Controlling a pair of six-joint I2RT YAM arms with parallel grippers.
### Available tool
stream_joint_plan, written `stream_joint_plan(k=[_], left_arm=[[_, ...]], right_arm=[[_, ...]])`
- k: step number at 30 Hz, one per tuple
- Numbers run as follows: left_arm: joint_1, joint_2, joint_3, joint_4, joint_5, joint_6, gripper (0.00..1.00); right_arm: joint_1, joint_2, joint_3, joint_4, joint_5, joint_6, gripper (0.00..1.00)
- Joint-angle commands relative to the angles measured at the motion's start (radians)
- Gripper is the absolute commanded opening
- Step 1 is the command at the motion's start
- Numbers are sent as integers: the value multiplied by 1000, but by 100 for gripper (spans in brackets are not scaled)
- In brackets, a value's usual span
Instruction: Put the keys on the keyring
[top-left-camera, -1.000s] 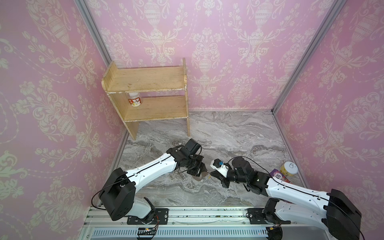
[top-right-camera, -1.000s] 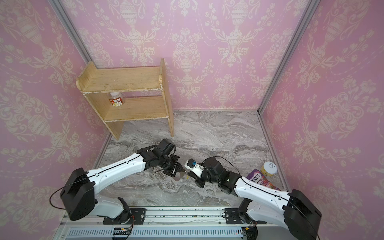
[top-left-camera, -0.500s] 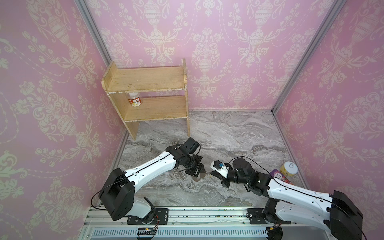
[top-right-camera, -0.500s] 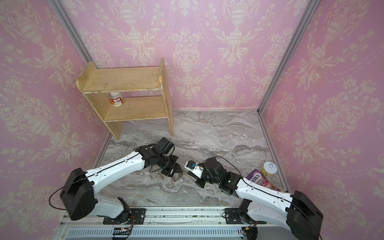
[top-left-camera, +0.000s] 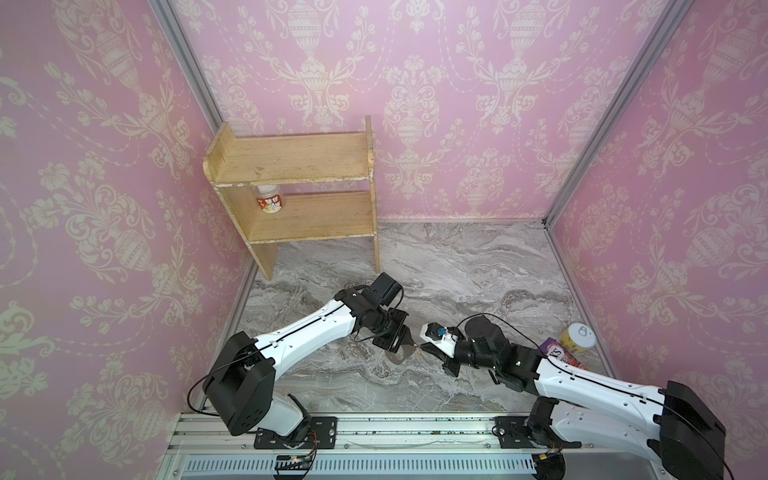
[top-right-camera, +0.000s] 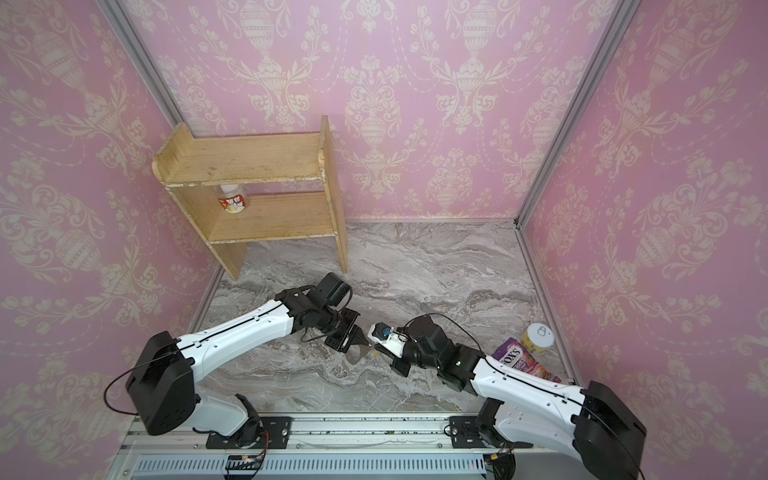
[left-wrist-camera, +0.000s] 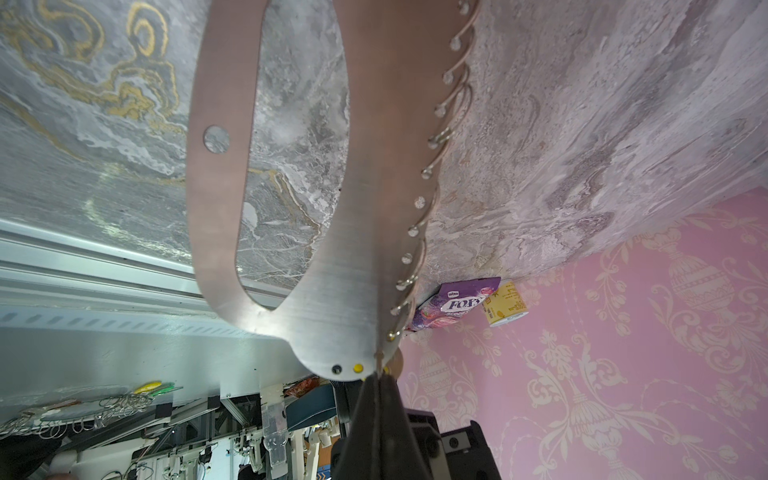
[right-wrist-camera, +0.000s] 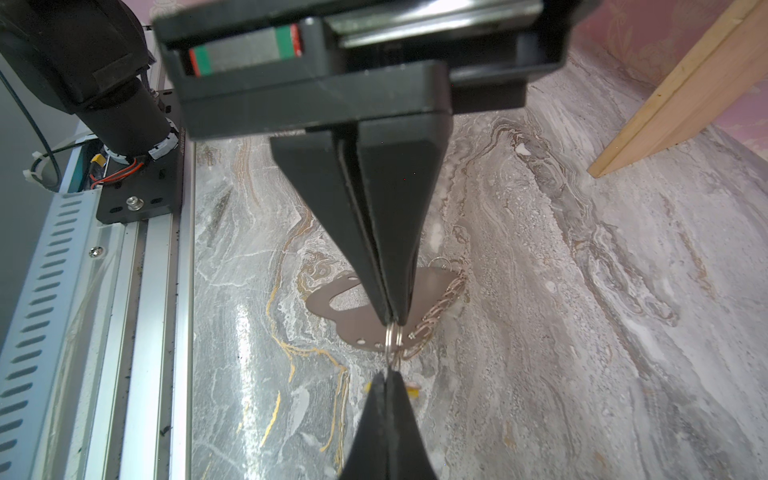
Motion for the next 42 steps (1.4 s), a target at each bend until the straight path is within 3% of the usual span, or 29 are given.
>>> stream_joint_plan(k=[1, 22, 30, 42], left_arm=[[7, 13, 33, -44, 19, 34, 0], [10, 65, 100, -123, 25, 113, 0], [20, 78, 112, -177, 22, 199, 0], [34, 103, 178, -270, -19, 299, 0]], right_arm=[[10, -14, 1, -22, 7, -16, 0], [36, -24, 14, -46, 10, -29, 0], [30, -34, 31, -85, 72, 13, 0], [24, 16, 117, -165, 3, 30, 0]])
